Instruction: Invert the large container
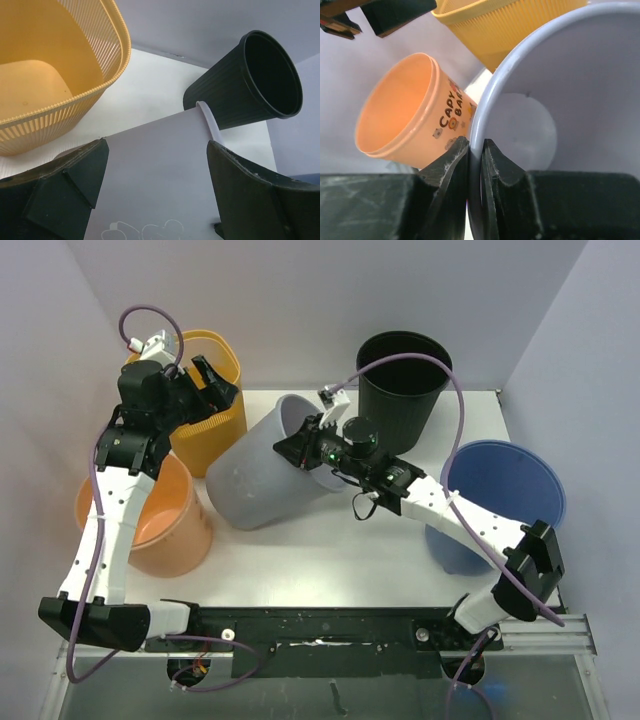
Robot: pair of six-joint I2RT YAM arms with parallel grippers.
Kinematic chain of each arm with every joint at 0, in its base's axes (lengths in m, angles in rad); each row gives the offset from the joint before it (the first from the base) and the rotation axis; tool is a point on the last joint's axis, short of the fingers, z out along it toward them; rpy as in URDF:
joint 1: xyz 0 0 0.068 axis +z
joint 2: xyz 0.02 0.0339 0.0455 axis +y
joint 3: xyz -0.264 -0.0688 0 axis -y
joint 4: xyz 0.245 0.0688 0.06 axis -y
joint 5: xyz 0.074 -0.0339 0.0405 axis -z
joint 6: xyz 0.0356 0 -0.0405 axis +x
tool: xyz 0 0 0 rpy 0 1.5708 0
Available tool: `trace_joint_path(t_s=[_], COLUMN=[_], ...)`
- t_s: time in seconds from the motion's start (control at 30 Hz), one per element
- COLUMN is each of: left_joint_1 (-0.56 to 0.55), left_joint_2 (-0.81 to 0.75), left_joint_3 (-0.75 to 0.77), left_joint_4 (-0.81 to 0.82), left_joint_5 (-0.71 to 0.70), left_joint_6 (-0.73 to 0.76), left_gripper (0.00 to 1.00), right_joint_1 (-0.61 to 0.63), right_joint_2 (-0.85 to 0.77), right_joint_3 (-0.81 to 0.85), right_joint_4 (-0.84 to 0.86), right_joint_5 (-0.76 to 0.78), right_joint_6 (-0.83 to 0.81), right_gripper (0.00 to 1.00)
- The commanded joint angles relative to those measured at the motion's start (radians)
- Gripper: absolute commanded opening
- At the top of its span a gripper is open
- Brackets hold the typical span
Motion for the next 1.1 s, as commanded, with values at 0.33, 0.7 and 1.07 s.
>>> trace_joint_path(t_s=[0.33,0.7,1.07], left_joint_1=[-0.016,-0.101,-0.105], left_joint_2=[-0.018,0.042,0.007], left_joint_3=[-0.008,-0.088,-0.123], left_joint_4=[0.085,0.069,-0.033], left_joint_5=[0.067,0.1,-0.052], left_joint_6=[-0.002,0.017,0.063], left_gripper=[0.8,0.8,0.8], right_joint_1=[-0.101,-0.106,-0.108], right_joint_2=[-0.212,-0.234,-0.225], right_joint_3=[-0.383,-0.343,-0.225], right_joint_4=[0.165,-0.307,-0.446], right_joint_5=[0.015,0.135,0.241], right_joint_6=[0.275,0.131,0.1], right_gripper=[0.03,0.26,0.47])
